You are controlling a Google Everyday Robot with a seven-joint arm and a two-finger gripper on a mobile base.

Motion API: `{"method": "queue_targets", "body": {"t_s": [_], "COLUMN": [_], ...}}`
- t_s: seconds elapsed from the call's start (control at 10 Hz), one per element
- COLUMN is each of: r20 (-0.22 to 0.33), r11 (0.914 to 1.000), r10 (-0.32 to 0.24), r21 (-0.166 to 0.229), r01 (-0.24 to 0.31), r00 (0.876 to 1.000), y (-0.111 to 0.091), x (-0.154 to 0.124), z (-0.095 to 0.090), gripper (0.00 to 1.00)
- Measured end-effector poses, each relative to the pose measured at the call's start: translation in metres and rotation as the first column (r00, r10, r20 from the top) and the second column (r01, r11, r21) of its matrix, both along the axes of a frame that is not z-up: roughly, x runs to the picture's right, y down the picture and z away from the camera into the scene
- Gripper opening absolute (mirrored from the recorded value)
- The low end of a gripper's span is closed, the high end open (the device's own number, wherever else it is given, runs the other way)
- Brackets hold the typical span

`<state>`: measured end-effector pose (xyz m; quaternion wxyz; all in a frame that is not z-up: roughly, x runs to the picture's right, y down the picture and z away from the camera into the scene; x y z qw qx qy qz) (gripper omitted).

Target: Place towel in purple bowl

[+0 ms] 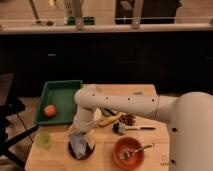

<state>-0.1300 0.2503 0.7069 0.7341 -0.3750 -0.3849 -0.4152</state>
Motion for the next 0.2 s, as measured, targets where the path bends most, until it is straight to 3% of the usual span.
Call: {"method": "queue_targets", "body": {"t_s": [0.2], "r20": [0.003], "r11": [0.9999], "r10": [-0.010], "r21": [0.001], "r01": [0.010], "r00": [1.000], "y": [-0.0015], "x": [-0.0024], "z": [-0.0013], "gripper": [0.80]}}
